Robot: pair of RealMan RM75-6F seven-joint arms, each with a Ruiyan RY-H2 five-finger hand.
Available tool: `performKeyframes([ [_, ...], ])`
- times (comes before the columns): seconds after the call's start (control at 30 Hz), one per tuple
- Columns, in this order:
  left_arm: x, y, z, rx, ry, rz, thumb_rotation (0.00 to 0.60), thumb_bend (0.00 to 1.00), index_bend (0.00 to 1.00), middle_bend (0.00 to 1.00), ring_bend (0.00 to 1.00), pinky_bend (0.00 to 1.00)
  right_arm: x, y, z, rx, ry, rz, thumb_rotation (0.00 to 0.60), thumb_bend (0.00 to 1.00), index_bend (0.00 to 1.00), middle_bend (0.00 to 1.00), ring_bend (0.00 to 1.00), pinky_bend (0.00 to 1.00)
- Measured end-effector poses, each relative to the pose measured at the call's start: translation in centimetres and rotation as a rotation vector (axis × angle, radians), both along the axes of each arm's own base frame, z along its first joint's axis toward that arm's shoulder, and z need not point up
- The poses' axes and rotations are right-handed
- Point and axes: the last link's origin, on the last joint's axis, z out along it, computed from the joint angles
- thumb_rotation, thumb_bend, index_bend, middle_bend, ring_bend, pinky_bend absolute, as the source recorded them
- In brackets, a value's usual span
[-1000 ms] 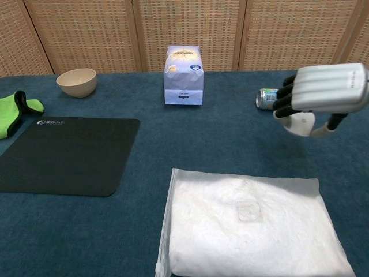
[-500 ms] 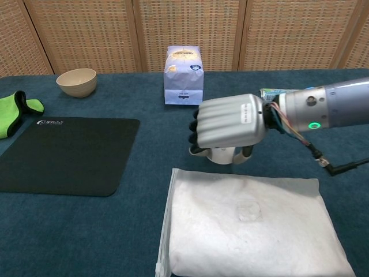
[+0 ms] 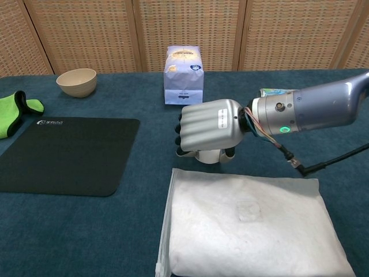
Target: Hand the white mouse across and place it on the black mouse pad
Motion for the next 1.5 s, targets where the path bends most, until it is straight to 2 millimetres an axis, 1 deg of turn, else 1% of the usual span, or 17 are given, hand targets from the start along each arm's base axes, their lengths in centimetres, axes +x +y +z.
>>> performKeyframes([
  [0.03, 0.0, 0.0, 0.0, 0.000, -0.001, 0.002, 0.600, 0.00, 0.00, 0.00, 0.00, 0.00, -0.1, 0.0, 0.0, -0.003, 0.005, -0.002, 0.600, 0.12, 0.21, 0.06, 0.06, 0.28],
  [0.1, -0.1, 0.1, 0.0, 0.000, -0.002, 0.003, 0.600, 0.00, 0.00, 0.00, 0.00, 0.00, -0.1, -0.1, 0.1, -0.013, 0.011, 0.004, 0.600, 0.07, 0.15, 0.00, 0.01, 0.20],
  [0.13, -0.1, 0.1, 0.0, 0.001, -0.002, 0.003, 0.600, 0.00, 0.00, 0.00, 0.00, 0.00, -0.1, -0.1, 0.2, -0.018, 0.013, 0.009, 0.600, 0.05, 0.13, 0.00, 0.00, 0.18],
  [0.3, 0.0, -0.1, 0.1, 0.006, -0.006, 0.001, 0.600, 0.00, 0.00, 0.00, 0.00, 0.00, -0.4, -0.3, 1.4, -0.052, 0.023, 0.046, 0.600, 0.04, 0.10, 0.00, 0.00, 0.16],
  [0.43, 0.0, -0.1, 0.1, 0.004, -0.008, -0.005, 0.600, 0.00, 0.00, 0.00, 0.00, 0.00, -1.2, -0.3, 3.5, -0.089, -0.017, 0.045, 0.600, 0.05, 0.10, 0.00, 0.00, 0.16],
  [0.53, 0.1, -0.1, 0.1, 0.004, -0.010, -0.011, 0.600, 0.00, 0.00, 0.00, 0.00, 0.00, -2.5, -0.6, 5.9, -0.129, -0.058, 0.008, 0.600, 0.05, 0.10, 0.00, 0.00, 0.16],
  [0.6, 0.2, -0.2, 0.2, 0.006, -0.014, -0.018, 0.600, 0.00, 0.00, 0.00, 0.00, 0.00, -4.1, -1.0, 8.4, -0.178, -0.089, -0.040, 0.600, 0.05, 0.10, 0.00, 0.00, 0.15],
  [0.73, 0.4, -0.4, 0.2, 0.004, -0.018, -0.033, 0.600, 0.00, 0.00, 0.00, 0.00, 0.00, -8.7, -0.7, 13.4, -0.284, -0.168, -0.171, 0.600, 0.05, 0.10, 0.00, 0.00, 0.14],
  [0.77, 0.6, -0.4, 0.2, 0.004, -0.019, -0.040, 0.600, 0.00, 0.00, 0.00, 0.00, 0.00, -10.3, -0.4, 14.8, -0.317, -0.198, -0.224, 0.600, 0.05, 0.10, 0.00, 0.00, 0.14],
  [0.83, 0.8, -0.5, 0.1, 0.005, -0.020, -0.051, 0.600, 0.00, 0.00, 0.00, 0.00, 0.00, -12.9, 0.3, 16.7, -0.361, -0.251, -0.317, 0.600, 0.05, 0.10, 0.00, 0.00, 0.12],
  [0.97, 1.1, -0.7, -0.2, -0.002, -0.011, -0.070, 0.600, 0.00, 0.00, 0.00, 0.00, 0.00, -18.8, 3.0, 20.1, -0.445, -0.370, -0.546, 0.600, 0.05, 0.09, 0.00, 0.00, 0.09],
  [1.07, 1.6, -0.4, -0.7, -0.017, -0.002, -0.098, 0.600, 0.00, 0.00, 0.00, 0.00, 0.00, -22.6, 5.6, 21.8, -0.500, -0.468, -0.713, 0.600, 0.00, 0.07, 0.00, 0.00, 0.07],
  [1.13, 1.9, -0.1, -1.0, -0.020, 0.001, -0.119, 0.600, 0.00, 0.00, 0.00, 0.00, 0.00, -24.3, 7.3, 22.5, -0.519, -0.535, -0.805, 0.600, 0.00, 0.07, 0.00, 0.00, 0.06],
  [1.23, 2.6, 0.8, -1.4, -0.030, 0.015, -0.168, 0.600, 0.00, 0.00, 0.00, 0.00, 0.00, -25.8, 9.8, 22.9, -0.512, -0.662, -0.929, 0.600, 0.00, 0.05, 0.00, 0.00, 0.03],
  [1.27, 2.9, 1.2, -1.6, -0.037, 0.025, -0.194, 0.600, 0.00, 0.00, 0.00, 0.00, 0.00, -26.3, 11.2, 23.1, -0.511, -0.727, -0.986, 0.600, 0.00, 0.05, 0.00, 0.00, 0.02],
  [1.37, 3.9, 2.2, -2.0, -0.062, 0.060, -0.275, 0.600, 0.00, 0.00, 0.00, 0.00, 0.00, -26.5, 13.1, 23.3, -0.516, -0.818, -1.053, 0.600, 0.00, 0.02, 0.00, 0.00, 0.00],
  [1.5, 5.6, 3.8, -2.6, -0.106, 0.123, -0.416, 0.600, 0.00, 0.00, 0.00, 0.00, 0.00, -25.9, 14.9, 23.9, -0.523, -0.907, -1.113, 0.600, 0.00, 0.00, 0.00, 0.00, 0.00],
])
